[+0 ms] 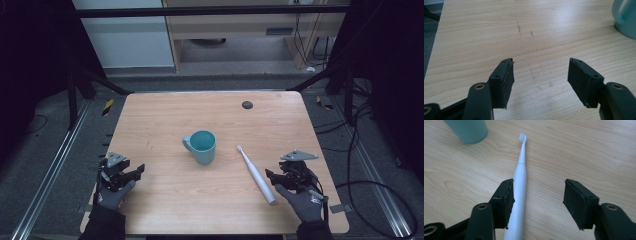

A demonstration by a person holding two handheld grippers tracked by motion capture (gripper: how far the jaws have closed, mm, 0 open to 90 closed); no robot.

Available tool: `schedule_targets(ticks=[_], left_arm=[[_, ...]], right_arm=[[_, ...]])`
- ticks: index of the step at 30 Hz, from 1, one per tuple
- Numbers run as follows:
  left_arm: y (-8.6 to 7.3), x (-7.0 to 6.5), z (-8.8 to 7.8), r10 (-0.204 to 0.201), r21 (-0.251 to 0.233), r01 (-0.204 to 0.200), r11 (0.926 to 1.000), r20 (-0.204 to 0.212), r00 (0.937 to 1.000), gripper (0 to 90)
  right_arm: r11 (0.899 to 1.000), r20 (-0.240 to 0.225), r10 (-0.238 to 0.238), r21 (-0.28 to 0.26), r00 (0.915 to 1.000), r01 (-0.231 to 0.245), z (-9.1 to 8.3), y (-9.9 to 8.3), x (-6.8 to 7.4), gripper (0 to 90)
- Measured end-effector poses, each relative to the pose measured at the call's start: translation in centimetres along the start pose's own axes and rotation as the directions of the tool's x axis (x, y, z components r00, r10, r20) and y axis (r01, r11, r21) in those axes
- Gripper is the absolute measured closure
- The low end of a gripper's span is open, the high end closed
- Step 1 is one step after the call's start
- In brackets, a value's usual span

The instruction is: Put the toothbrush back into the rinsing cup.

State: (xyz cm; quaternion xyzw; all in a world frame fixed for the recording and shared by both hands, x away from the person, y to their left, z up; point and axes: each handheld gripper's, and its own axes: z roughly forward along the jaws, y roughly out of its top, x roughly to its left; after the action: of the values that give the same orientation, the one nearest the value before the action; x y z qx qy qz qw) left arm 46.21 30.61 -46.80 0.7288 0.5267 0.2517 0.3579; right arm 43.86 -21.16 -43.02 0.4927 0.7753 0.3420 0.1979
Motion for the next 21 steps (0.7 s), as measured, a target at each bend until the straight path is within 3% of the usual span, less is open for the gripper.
schedule_targets(ticks=[10,21], left_arm=[[0.0,0.0,0.0,0.003,0.004,-0.003,1.0000,0.000,1.0000,36.8],[0.0,0.0,0.0,0.006,0.008,-0.006,1.0000,0.002,1.0000,36.8]], right_arm=[[0.999,-0.023,-0.040,0.033,0.9989,0.041,0.4,2.2,1.2,39.3],[0.989,-0.058,-0.077,0.123,0.9953,0.084,1.8,3.4,2.7,41.4]])
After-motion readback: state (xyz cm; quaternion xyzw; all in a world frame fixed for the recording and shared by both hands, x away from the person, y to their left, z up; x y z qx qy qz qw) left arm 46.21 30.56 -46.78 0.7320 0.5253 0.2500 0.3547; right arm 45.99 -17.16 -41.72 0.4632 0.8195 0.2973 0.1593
